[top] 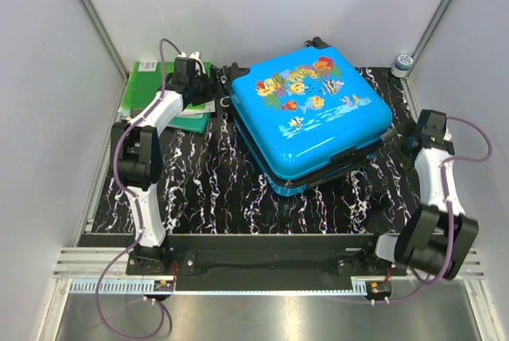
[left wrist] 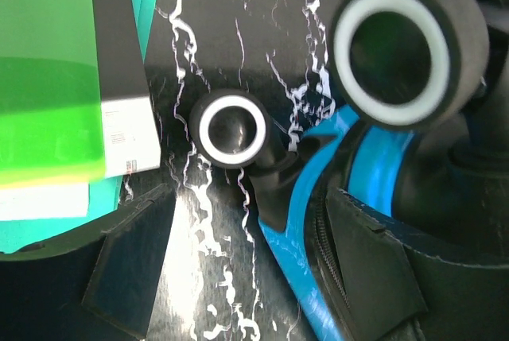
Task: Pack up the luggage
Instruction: Zip the luggage at the center of the board.
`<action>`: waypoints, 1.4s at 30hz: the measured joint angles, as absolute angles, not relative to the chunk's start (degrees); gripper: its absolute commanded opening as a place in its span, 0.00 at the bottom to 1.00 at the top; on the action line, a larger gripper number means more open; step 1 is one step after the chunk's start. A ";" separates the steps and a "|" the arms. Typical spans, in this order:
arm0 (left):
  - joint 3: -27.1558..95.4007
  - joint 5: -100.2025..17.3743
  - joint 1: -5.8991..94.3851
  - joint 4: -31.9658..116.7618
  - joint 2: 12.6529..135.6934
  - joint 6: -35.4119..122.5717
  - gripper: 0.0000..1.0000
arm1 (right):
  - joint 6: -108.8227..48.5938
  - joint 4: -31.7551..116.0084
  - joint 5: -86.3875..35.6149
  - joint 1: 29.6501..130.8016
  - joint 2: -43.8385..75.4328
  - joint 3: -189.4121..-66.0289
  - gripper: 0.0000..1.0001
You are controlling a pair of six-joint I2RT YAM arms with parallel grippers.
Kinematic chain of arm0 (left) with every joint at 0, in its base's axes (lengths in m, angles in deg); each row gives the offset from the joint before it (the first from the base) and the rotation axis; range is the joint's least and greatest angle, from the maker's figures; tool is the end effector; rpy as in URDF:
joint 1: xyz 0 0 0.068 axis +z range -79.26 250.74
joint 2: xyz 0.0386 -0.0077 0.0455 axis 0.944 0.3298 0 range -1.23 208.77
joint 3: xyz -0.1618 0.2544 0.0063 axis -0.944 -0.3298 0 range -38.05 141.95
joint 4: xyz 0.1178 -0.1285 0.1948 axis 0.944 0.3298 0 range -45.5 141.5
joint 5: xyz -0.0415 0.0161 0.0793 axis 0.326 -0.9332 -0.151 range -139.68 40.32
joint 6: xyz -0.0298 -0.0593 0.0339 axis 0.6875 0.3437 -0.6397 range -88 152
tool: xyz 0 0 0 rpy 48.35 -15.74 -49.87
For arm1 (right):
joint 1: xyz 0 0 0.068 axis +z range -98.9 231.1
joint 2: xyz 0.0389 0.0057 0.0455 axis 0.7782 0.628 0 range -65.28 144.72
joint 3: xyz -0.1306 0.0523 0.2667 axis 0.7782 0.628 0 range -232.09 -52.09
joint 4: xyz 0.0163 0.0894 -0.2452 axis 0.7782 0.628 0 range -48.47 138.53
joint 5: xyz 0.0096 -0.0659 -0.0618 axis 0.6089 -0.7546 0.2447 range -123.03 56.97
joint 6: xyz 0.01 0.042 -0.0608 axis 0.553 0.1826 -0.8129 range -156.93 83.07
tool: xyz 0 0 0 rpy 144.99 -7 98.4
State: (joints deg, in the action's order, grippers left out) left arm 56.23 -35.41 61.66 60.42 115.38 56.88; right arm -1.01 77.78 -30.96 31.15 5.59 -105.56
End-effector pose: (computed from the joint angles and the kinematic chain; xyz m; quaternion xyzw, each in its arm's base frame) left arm 0.4978 -0.0952 0.2550 -0.0690 0.8918 -0.2333 0.3815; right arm 0.2419 -0.0854 0.2649 0.4400 0.8419 0.0603 0.3065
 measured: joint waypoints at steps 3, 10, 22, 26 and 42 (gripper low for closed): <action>53.85 -35.37 61.70 61.08 112.89 56.84 0.82 | -1.09 75.14 -32.69 31.11 13.11 -109.80 1.00; 46.07 -36.57 63.69 61.36 101.79 59.31 0.80 | -2.80 73.48 -32.73 31.05 23.38 -118.26 1.00; 51.18 -34.87 64.26 57.04 101.09 78.04 0.84 | -3.43 70.85 -32.95 31.05 20.71 -115.37 0.99; 58.44 -33.80 62.75 56.93 106.75 84.01 0.84 | -3.08 70.11 -31.70 31.15 17.28 -112.49 1.00; 66.31 -34.06 59.54 59.51 119.25 95.44 0.84 | -2.60 71.14 -28.21 31.24 3.84 -110.87 0.99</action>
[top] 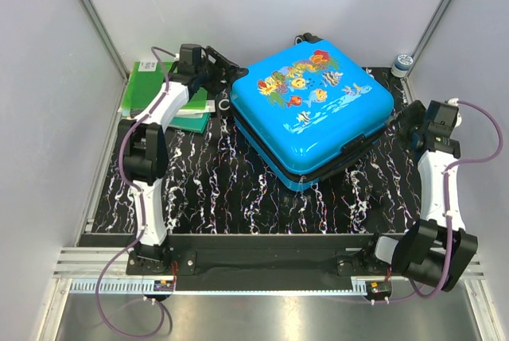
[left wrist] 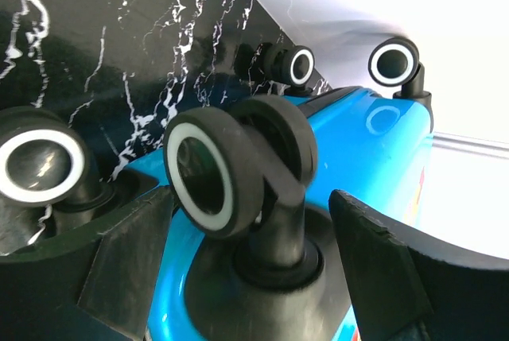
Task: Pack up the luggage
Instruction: Zip the luggage at the center of the board.
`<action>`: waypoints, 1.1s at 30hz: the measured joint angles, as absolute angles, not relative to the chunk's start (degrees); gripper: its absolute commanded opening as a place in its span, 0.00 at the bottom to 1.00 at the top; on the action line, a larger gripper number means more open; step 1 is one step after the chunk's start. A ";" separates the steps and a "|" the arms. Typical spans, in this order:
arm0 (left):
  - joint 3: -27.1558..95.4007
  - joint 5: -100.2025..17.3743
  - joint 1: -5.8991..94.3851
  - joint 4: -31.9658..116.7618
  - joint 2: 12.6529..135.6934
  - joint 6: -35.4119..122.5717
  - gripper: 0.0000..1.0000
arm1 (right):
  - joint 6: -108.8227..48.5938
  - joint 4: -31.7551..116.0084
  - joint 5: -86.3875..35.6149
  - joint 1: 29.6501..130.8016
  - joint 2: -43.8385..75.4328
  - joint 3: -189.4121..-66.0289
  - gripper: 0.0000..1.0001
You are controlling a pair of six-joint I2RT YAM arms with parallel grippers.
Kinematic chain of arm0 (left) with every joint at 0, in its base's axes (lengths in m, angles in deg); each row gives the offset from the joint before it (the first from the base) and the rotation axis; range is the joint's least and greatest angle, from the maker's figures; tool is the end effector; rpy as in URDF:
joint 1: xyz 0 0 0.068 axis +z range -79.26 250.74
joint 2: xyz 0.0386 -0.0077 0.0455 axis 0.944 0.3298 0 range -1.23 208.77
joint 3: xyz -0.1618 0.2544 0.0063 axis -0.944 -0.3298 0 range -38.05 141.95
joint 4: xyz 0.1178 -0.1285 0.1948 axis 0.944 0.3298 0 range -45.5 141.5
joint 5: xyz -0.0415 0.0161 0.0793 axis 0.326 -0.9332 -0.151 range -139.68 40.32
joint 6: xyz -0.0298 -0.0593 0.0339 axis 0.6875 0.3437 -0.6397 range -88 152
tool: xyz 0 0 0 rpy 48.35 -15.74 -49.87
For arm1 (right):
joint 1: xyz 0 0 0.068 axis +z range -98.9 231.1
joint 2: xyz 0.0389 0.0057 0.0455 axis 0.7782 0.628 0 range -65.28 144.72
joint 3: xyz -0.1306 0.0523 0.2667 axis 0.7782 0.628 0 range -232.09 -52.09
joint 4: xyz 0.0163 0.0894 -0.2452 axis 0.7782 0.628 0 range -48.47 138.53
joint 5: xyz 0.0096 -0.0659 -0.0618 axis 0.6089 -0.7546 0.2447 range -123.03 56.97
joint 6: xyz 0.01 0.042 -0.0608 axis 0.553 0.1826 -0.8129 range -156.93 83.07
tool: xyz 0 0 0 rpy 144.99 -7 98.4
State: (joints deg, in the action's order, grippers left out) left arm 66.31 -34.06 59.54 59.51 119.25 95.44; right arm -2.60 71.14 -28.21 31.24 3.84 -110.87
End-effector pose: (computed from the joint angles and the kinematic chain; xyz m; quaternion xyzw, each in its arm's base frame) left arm 0.5224 -0.1206 0.2867 -0.3199 0.8041 -0.3893 0.3154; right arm 0.2574 -0.0874 0.3153 0.3965 0.8140 0.0910 0.4145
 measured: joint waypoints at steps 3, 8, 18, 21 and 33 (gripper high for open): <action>68.04 -34.17 58.95 59.38 121.24 96.71 0.78 | -2.62 71.53 -27.71 31.24 2.59 -110.87 0.98; 68.69 -34.23 57.64 57.21 123.67 99.33 0.38 | -2.62 71.64 -25.87 31.24 -0.51 -109.84 0.98; 62.16 -32.68 57.55 47.88 120.61 102.63 0.00 | -4.11 72.91 -13.41 32.75 -13.58 -100.58 0.88; 58.53 -32.77 57.60 44.18 118.90 103.51 0.00 | -4.85 73.10 -11.75 37.43 -18.43 -99.26 0.87; 54.13 -33.36 57.77 41.87 114.18 105.58 0.00 | -2.27 72.34 -22.13 72.99 -17.10 -93.78 0.83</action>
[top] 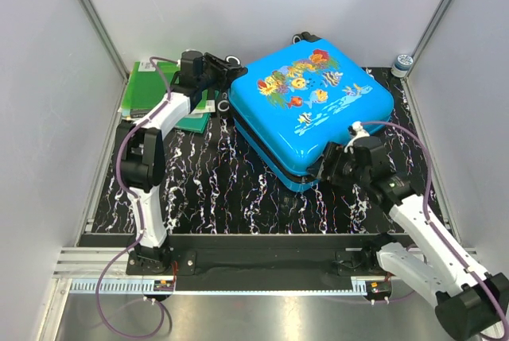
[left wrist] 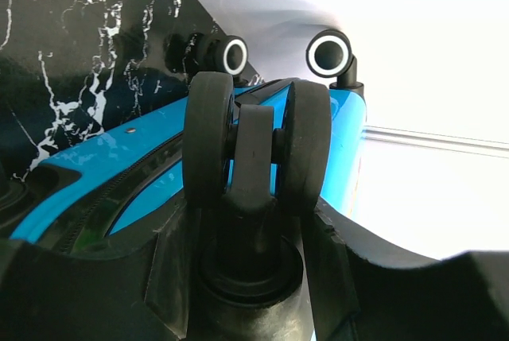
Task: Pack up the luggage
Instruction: Zip the luggage at the center of the board.
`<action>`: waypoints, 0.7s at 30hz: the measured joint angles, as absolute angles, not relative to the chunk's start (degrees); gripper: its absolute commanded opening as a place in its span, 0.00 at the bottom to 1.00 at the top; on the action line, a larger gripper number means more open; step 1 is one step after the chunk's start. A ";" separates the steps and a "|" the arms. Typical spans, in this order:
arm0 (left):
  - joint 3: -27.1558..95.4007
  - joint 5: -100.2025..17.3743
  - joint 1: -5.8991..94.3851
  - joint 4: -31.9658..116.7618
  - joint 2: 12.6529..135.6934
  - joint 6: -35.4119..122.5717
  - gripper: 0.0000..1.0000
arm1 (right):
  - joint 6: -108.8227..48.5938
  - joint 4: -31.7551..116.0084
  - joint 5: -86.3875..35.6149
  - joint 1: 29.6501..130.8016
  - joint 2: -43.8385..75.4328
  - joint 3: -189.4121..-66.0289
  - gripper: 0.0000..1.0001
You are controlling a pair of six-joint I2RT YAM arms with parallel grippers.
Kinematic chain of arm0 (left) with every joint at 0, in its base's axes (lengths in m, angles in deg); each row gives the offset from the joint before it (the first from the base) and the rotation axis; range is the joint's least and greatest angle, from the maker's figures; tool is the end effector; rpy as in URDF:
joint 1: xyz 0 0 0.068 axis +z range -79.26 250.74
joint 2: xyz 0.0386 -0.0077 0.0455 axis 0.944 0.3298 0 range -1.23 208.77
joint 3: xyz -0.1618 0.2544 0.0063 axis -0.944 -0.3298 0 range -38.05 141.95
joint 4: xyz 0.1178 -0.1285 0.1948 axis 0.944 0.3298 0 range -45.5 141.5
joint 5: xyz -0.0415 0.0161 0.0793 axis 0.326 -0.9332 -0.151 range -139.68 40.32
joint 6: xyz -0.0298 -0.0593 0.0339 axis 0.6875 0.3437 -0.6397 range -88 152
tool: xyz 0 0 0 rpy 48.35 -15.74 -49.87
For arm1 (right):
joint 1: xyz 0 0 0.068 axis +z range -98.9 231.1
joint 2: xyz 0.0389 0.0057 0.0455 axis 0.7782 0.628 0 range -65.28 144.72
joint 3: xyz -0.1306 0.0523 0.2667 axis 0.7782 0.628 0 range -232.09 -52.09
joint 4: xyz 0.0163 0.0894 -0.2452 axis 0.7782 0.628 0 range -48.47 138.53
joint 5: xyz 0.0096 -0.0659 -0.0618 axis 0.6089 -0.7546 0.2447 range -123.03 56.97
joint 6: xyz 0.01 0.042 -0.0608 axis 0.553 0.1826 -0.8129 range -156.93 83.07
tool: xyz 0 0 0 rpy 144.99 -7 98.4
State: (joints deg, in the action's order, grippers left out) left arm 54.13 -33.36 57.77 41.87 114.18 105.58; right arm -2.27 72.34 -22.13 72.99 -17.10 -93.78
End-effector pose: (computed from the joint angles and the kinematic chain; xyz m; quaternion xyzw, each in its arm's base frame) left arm 0.5030 -0.1339 0.2900 -0.3409 0.7434 -0.4712 0.3303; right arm 0.1647 0.0789 0.2822 0.0573 0.8912 0.2842 0.3489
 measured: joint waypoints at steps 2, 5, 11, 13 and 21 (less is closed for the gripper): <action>54.11 -33.34 57.77 42.00 113.55 105.58 0.00 | -1.86 72.08 -24.49 76.31 -16.88 -93.78 0.82; 53.68 -33.29 57.77 42.20 112.02 105.56 0.00 | -1.47 71.73 -26.85 80.03 -16.42 -94.02 0.80; 53.50 -32.83 57.81 42.26 110.58 105.54 0.00 | -0.83 72.27 -33.89 87.72 -14.72 -95.46 0.78; 53.46 -32.66 57.86 42.26 110.55 105.54 0.00 | -0.42 72.78 -36.01 89.56 -14.74 -95.48 0.76; 51.82 -32.33 58.05 41.41 109.90 106.04 0.00 | 2.14 73.13 -45.72 96.31 -11.81 -95.37 0.71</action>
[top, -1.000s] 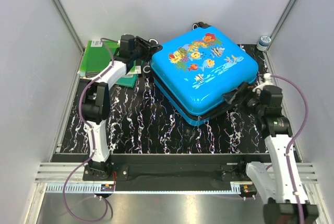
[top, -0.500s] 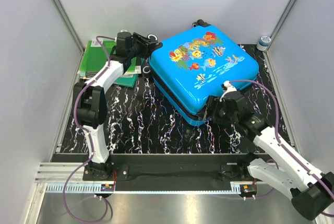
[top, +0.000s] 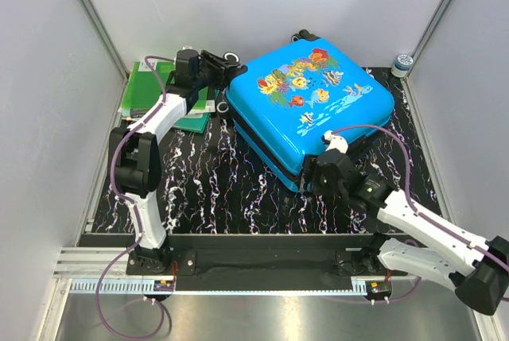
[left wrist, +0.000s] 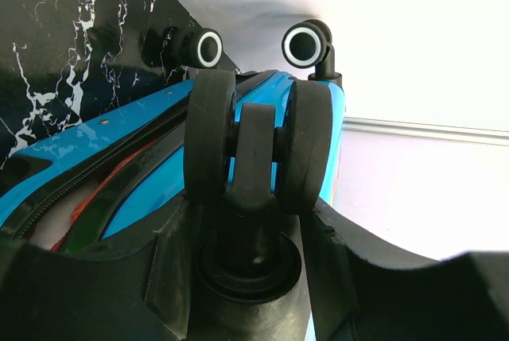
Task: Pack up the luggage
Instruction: Zip the luggage at the center of the board.
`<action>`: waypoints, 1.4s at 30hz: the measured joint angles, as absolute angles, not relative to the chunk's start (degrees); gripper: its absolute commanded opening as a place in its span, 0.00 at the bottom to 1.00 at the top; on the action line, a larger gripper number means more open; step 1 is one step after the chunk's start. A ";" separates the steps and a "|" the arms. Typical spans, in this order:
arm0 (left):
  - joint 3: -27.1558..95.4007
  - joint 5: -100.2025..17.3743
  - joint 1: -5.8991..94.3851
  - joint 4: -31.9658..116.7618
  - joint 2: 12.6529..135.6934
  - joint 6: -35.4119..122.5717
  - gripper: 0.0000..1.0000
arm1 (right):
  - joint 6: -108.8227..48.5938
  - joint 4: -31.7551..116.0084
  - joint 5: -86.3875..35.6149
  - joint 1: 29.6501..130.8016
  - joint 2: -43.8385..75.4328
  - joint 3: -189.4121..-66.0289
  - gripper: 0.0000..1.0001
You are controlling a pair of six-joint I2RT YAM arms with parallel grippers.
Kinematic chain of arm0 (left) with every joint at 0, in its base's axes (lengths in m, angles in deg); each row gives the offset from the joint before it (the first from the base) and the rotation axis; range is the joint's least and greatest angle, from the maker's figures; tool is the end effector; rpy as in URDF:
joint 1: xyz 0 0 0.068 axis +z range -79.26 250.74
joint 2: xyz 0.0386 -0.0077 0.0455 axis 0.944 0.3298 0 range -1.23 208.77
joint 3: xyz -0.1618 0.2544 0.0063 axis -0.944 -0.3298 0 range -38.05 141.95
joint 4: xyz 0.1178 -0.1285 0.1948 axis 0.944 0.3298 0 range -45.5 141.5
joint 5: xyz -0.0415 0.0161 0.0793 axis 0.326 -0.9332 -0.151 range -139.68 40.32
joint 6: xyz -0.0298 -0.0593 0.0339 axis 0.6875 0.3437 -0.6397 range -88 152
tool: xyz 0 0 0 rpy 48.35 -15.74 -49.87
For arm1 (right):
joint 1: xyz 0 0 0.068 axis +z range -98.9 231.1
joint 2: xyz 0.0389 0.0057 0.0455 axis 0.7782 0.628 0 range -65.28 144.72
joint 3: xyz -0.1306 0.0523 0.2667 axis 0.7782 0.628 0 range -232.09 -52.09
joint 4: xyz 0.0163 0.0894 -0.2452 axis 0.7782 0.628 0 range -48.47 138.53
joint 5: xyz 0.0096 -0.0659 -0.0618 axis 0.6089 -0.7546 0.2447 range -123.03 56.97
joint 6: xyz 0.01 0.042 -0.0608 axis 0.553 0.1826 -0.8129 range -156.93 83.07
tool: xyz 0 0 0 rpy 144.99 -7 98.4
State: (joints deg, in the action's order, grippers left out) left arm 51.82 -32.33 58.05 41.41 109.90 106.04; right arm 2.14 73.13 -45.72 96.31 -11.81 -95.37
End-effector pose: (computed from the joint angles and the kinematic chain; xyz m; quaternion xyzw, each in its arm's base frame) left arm 0.4866 -0.1287 0.3127 -0.3324 0.7337 -0.4870 0.3377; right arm 0.1491 0.1307 0.2752 -0.0035 0.9083 0.1975 0.3687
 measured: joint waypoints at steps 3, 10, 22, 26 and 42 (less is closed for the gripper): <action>51.64 -32.31 58.05 41.54 109.24 106.04 0.00 | 3.12 73.17 -48.73 98.76 -9.97 -95.11 0.68; 51.45 -31.57 58.08 42.28 106.84 106.00 0.00 | 6.38 73.78 -54.37 101.88 -7.42 -95.13 0.55; 50.42 -30.69 58.23 42.28 105.44 106.11 0.00 | 9.24 72.97 -58.98 103.76 -8.23 -93.19 0.45; 50.40 -30.54 58.23 42.28 105.42 106.28 0.00 | 8.54 68.73 -59.33 104.09 -11.40 -89.28 0.43; 47.91 -30.54 58.38 41.28 105.20 107.18 0.00 | 5.70 60.60 -58.96 105.34 -12.27 -83.64 0.00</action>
State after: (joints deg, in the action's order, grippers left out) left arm 47.91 -30.54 58.38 41.28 105.20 107.18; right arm 5.70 60.60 -58.96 105.34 -12.27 -83.64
